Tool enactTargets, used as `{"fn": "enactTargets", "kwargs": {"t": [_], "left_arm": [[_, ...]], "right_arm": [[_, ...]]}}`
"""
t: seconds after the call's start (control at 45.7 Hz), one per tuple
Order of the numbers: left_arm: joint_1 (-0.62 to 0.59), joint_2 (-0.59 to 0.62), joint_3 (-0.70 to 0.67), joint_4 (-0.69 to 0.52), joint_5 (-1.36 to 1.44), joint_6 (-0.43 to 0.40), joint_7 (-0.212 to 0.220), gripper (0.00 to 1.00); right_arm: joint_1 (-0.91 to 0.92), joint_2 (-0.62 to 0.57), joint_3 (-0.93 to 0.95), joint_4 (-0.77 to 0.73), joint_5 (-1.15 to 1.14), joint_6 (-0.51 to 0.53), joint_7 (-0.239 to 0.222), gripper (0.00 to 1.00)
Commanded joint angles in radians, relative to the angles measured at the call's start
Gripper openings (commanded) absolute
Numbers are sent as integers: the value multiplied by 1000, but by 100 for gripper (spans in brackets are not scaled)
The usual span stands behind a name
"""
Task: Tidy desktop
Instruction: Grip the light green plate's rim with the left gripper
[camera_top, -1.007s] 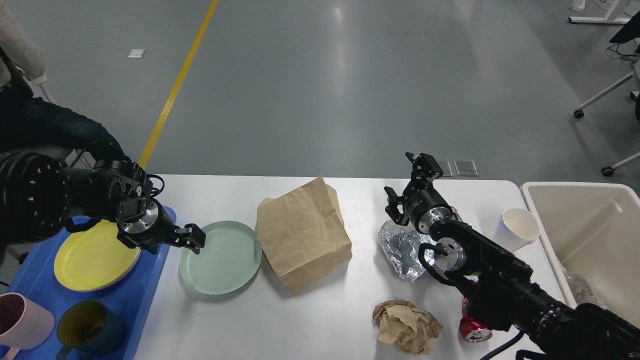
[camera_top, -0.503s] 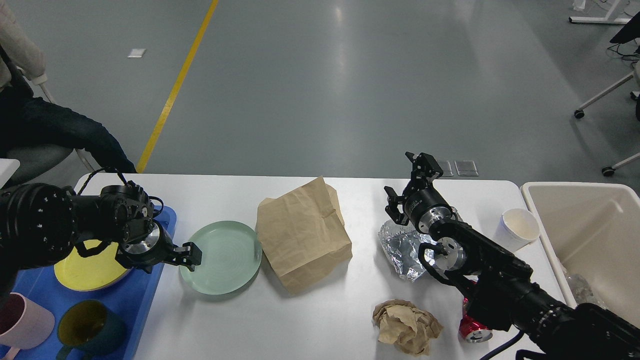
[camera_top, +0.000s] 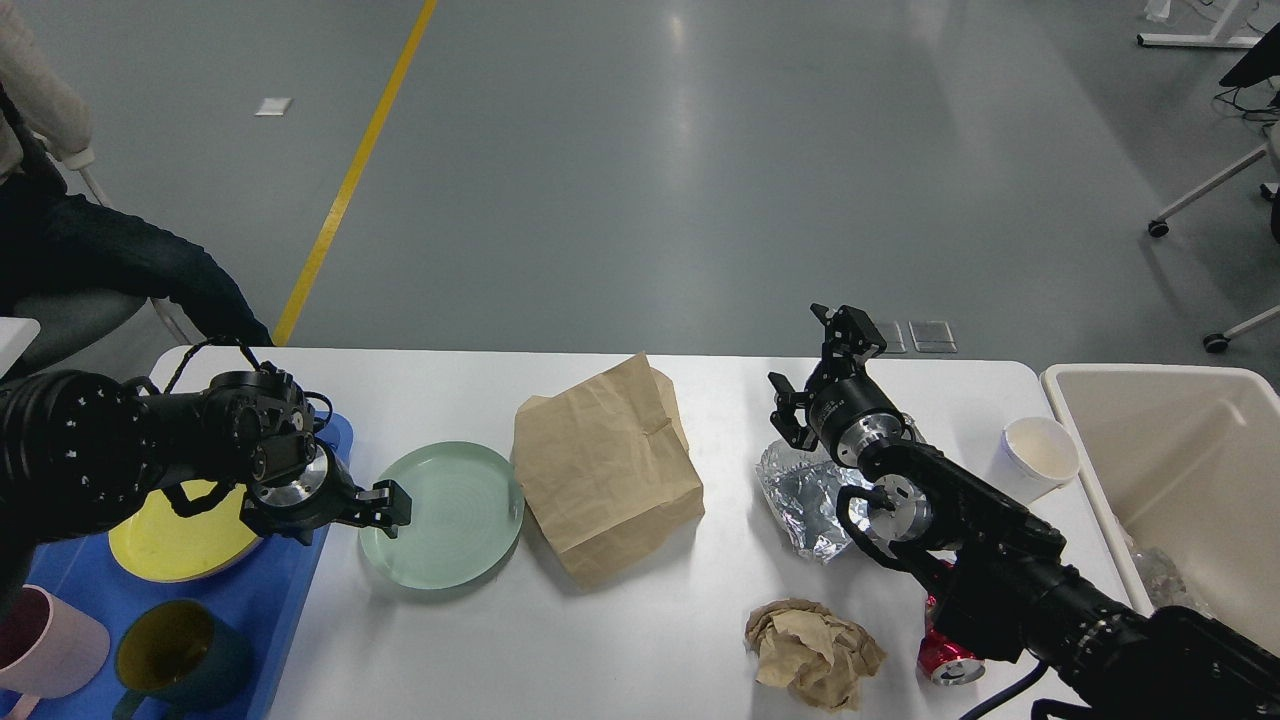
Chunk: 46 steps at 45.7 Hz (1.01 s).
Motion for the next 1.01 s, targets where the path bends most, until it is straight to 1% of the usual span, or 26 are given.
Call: {"fn": "enactTargets", "kwargs": {"t": [0.0,0.197,0.569,0.656,0.985], "left_arm": [[1,-3,-8,0,0,2,-1,94],[16,-10,-48,0,0,10,0,93],[55,-10,-68,24,0,11,2,89],[61,-10,-73,35,-1,11,2,85],[76,-20,-76,49,0,2,3,64]], "right_arm": [[0,0,0,0,0,0,0,100],[0,0,0,0,0,0,0,100],[0,0,0,-1,0,0,0,100],[0,0,0,0,0,0,0,100],[0,0,0,0,0,0,0,100]]}}
